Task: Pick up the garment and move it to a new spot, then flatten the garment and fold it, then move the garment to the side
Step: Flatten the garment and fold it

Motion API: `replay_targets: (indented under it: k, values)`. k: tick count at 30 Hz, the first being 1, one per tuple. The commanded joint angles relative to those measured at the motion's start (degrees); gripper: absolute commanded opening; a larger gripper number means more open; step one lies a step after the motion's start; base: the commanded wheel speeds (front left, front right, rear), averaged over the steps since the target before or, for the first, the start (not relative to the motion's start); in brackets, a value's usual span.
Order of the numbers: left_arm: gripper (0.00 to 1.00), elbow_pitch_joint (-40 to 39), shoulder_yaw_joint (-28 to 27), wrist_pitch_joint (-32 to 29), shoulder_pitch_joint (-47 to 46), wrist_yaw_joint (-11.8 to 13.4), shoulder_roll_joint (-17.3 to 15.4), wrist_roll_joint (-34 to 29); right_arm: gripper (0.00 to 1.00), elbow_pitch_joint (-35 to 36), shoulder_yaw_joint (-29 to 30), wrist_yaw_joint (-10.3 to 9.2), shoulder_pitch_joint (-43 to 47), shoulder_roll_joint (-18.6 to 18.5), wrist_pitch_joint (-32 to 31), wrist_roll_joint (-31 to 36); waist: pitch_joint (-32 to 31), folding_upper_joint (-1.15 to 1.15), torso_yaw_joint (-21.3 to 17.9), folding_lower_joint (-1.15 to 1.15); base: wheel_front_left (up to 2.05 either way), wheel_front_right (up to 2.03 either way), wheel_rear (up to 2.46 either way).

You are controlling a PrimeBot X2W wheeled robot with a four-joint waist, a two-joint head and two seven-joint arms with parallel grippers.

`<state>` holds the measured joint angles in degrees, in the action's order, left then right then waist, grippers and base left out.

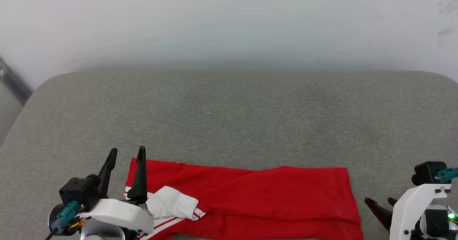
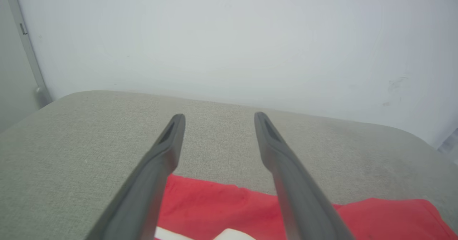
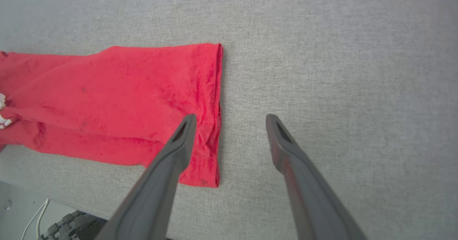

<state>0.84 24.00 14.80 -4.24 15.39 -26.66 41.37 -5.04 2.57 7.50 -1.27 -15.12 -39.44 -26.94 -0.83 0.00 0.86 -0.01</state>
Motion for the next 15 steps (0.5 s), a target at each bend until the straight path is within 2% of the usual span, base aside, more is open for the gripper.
replay_targets:
  k: [1,8,15]
  values:
    - [1.00,-1.17,0.15,0.33,-0.67,0.08,0.49,-2.06,1.00,-0.12,-0.09,-0.03,-1.05,0.75,-2.72,0.36,0.85,0.00,1.13,0.01,0.00,0.00,0.00]
    - [1.00,-4.25,0.30,0.45,-1.98,-0.78,1.93,-5.29,1.00,-3.18,-0.07,-0.03,-3.60,2.30,-6.03,1.30,5.08,0.00,3.84,0.01,0.00,0.00,0.00]
    - [1.00,-5.06,-0.59,0.43,-2.28,-1.72,3.50,-6.91,1.00,-11.77,-2.54,-0.03,-6.51,4.28,-6.25,0.31,7.71,0.00,5.26,0.01,0.00,0.00,0.00]
